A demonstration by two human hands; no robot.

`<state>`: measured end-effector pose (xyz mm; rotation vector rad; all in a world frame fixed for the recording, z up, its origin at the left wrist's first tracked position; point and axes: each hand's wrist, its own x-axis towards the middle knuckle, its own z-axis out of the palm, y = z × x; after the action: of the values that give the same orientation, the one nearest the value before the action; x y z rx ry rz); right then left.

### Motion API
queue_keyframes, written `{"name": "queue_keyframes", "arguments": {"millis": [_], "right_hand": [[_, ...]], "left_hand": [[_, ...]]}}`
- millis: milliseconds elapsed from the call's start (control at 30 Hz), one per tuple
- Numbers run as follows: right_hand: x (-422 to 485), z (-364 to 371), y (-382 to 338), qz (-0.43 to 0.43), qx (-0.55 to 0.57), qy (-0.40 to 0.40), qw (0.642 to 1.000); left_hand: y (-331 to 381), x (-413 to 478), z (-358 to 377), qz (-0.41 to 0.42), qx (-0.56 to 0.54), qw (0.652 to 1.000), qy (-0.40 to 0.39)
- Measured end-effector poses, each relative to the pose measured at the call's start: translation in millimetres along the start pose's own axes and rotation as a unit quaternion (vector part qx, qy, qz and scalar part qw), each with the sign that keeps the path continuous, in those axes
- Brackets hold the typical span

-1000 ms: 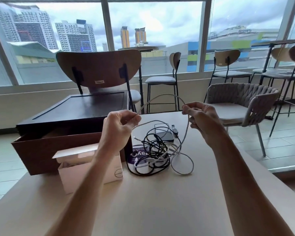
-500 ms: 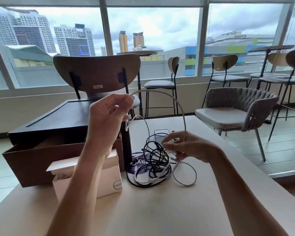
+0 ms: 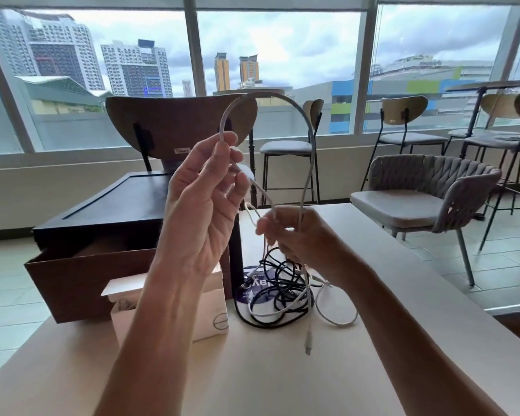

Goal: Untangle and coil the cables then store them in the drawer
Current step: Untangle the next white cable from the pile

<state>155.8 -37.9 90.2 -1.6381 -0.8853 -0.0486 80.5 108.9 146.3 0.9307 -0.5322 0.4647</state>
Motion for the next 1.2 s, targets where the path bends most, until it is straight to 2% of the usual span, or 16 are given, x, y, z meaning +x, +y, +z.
{"name": "queue_keyframes", "arguments": {"millis": [33,100,167,200,267,333,400,467,600,700,767,833,900,1000,1133,1200], "right_hand": [[0.6,-4.7,-0.8,0.006,0.023,0.024,0.999],[0.9,-18.8,-2.7,0.013,0.078,0.051,0.996],[-0.5,-30.3,-5.0,0.016,0.163,0.05,0.985],[-1.0,-32.9,-6.9,0.019,0.216,0.042,0.975],[-1.3,-34.4,-10.3,0.026,0.299,0.024,0.954],[-0.9,-33.1,-12.9,0.026,0.333,0.013,0.942],[-0.5,-34.5,-13.9,0.025,0.337,0.019,0.941],[0.4,-40.3,-12.5,0.034,0.344,0.055,0.937],[-0.2,-58.0,-1.5,0.103,0.286,0.152,0.941],[-2.3,-57.3,9.1,0.162,0.179,0.15,0.959],[-3.2,-52.6,13.9,0.195,0.118,0.133,0.965],[-4.5,-49.7,15.9,0.221,0.057,0.117,0.967],[-6.2,-48.2,16.2,0.227,0.025,0.102,0.968],[-4.8,-45.3,14.4,0.203,0.062,0.1,0.972],[-1.3,-42.4,9.8,0.178,0.136,0.118,0.967],[-1.1,-42.7,7.9,0.173,0.172,0.127,0.961]], "left_hand": [[0.9,0.2,-3.4,0.005,0.036,0.999,0.009],[-1.8,2.0,-16.5,0.017,0.229,0.973,0.026],[-12.0,2.7,-31.6,0.004,0.437,0.9,0.01],[-18.6,2.2,-37.6,-0.015,0.492,0.87,-0.015],[-38.9,-0.4,-45.6,-0.049,0.544,0.834,-0.079],[-61.4,-4.4,-47.3,-0.06,0.584,0.799,-0.13],[-76.2,-5.6,-46.9,-0.05,0.621,0.77,-0.139],[-79.1,-5.0,-48.2,-0.036,0.627,0.769,-0.116],[-59.4,1.2,-49.1,0.014,0.575,0.817,-0.043],[-43.7,4.0,-45.3,0.028,0.506,0.862,-0.005],[-38.9,3.3,-43.4,0.006,0.486,0.874,-0.004],[-35.4,1.9,-40.5,-0.014,0.5,0.866,-0.016],[-30.0,1.8,-36.1,0.009,0.516,0.856,-0.005],[-17.8,-0.1,-23.5,0.087,0.551,0.83,0.009],[-4.6,-7.6,-5.2,0.175,0.582,0.794,-0.022],[-0.5,-8.7,-2.0,0.222,0.608,0.761,-0.037]]}}
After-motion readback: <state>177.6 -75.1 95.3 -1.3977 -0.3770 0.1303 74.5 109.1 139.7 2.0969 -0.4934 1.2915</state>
